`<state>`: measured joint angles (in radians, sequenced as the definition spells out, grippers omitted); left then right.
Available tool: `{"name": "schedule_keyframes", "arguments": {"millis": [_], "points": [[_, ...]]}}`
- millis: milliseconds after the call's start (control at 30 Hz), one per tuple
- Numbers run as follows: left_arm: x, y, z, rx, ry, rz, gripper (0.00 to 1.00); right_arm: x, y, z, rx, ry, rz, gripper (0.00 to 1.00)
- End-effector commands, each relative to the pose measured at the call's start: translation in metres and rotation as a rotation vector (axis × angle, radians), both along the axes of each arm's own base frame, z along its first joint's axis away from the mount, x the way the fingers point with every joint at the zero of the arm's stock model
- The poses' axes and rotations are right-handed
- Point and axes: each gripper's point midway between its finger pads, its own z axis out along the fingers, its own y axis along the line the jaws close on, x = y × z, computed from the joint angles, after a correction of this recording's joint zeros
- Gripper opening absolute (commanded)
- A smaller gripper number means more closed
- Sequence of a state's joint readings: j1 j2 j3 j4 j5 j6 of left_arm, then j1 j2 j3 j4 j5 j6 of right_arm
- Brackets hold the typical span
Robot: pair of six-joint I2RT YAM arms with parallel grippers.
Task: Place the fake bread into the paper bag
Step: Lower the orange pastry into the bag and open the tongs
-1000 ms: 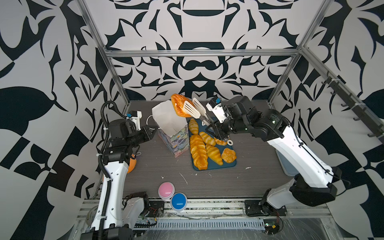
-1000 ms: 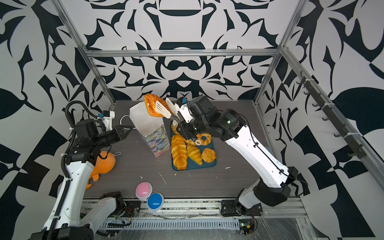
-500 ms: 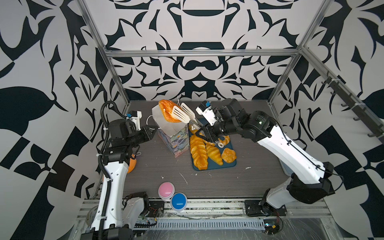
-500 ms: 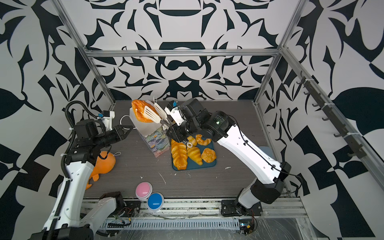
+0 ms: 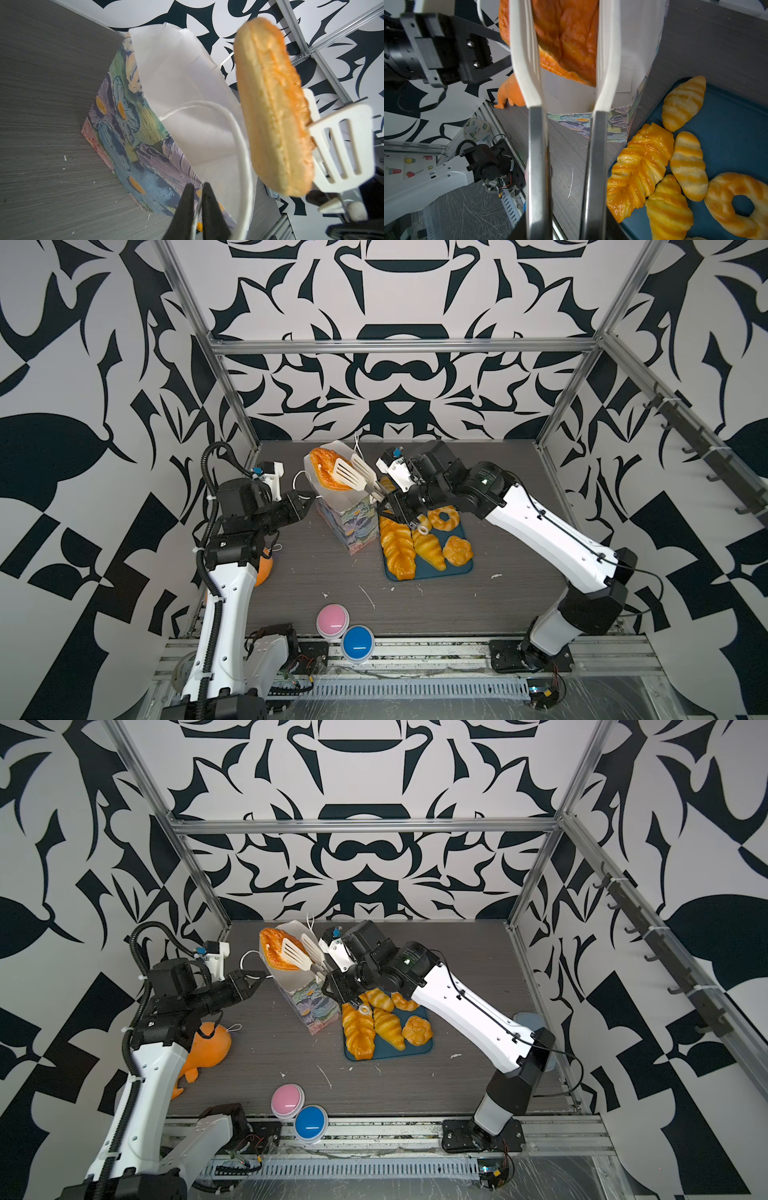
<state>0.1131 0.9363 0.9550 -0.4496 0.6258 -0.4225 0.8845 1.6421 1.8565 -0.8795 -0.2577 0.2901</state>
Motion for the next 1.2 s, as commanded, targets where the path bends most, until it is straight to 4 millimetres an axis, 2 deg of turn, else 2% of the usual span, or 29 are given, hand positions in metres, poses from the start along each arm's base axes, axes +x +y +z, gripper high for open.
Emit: {"name": "schedule_keyframes", "arguments": {"millis": [0,200,633,1167], "points": [[-0.002,-0.001,-0.004,-0.010,0.014,-0.010,0.14,0.010,0.006,0.030,0.096,-0.070,-0.018,0.39],[-0.002,-0.001,-0.005,-0.007,0.017,-0.007,0.14,0.024,0.002,0.014,0.061,-0.030,-0.059,0.39],[-0.003,0.000,-0.010,0.003,0.022,-0.002,0.14,0.035,-0.008,-0.001,0.050,0.011,-0.095,0.45],[-0.003,0.000,-0.010,0.001,0.023,-0.002,0.14,0.036,-0.011,0.002,0.064,0.013,-0.094,0.50]]}}
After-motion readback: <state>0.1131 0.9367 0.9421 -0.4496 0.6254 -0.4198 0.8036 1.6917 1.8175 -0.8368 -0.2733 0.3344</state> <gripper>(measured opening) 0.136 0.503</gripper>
